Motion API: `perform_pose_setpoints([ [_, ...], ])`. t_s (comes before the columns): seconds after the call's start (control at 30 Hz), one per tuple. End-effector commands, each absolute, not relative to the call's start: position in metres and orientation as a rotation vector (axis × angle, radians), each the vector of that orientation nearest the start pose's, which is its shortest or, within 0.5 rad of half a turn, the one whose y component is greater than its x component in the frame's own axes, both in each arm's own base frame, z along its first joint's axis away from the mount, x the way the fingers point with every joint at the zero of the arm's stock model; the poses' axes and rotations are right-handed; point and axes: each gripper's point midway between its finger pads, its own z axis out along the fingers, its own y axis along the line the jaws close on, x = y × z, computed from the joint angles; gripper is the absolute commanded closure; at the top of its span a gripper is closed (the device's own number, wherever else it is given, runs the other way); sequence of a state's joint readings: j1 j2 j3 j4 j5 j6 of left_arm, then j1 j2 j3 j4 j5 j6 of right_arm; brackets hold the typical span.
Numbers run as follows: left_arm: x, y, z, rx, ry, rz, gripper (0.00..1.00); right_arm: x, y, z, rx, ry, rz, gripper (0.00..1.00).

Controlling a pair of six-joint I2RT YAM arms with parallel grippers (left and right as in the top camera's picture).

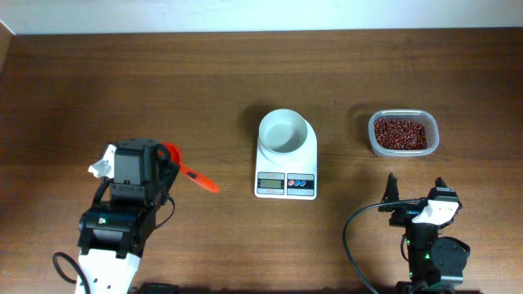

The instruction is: Scoop and weigh 50g on scale

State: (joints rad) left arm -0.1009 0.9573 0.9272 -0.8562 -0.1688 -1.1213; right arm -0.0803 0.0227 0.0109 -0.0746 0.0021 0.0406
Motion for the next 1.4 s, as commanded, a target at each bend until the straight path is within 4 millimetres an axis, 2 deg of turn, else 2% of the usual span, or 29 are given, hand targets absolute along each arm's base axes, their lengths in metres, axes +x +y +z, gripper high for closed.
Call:
perform_pose_setpoints([
  [0.0, 0.27, 0.003, 0.195, -1.252, 2.115, -0.32, 1.0, 0.246, -0.018, 0.152, 0.086, 1.663, -0.028, 0.01],
  [0.07, 0.271, 0.002, 0.196, -1.249, 2.112, -0.331, 1.0, 0.246, -0.018, 0.152, 0.086, 1.663, -0.028, 0.01],
  [0.2, 0.268, -0.015, 0.193, -1.234, 2.178, -0.43, 1.0, 0.246, -0.018, 0.152, 0.086, 1.663, -0.028, 0.01],
  [0.67, 0.266, -0.013, 0.189, -1.275, 2.178, -0.418, 1.0, 0.246, -0.018, 0.152, 0.086, 1.663, -0.028, 0.01],
  [0.8, 0.271, -0.011, 0.176, -1.445, 2.133, -0.415, 1.0, 0.246, -0.021, 0.152, 0.092, 1.662, -0.055, 0.01],
  [0.93, 0.277, -0.011, 0.156, -1.486, 2.186, -0.356, 1.0, 0.245, -0.025, 0.153, 0.093, 1.661, -0.084, 0.01],
  [1.0, 0.279, -0.011, 0.15, -1.517, 2.186, -0.347, 1.0, 0.246, -0.011, 0.154, 0.081, 1.657, 0.026, 0.01],
  [1.07, 0.288, -0.012, 0.148, -1.54, 2.16, -0.365, 1.0, 0.242, 0.035, 0.161, 0.085, 1.645, 0.442, 0.01],
  [1.13, 0.287, -0.012, 0.147, -1.541, 2.163, -0.363, 1.0, 0.234, 0.061, 0.165, 0.116, 1.656, 0.716, 0.01],
  [1.17, 0.287, -0.012, 0.147, -1.541, 2.164, -0.363, 1.0, 0.226, 0.078, 0.165, 0.149, 1.683, 0.909, 0.01],
  [1.27, 0.287, -0.014, 0.147, -1.541, 2.168, -0.372, 1.0, 0.211, 0.1, 0.169, 0.291, 1.726, 1.256, 0.01],
  [1.37, 0.286, -0.015, 0.146, -1.542, 2.177, -0.38, 1.0, 0.213, 0.098, 0.169, 0.331, 1.722, 1.267, 0.01],
])
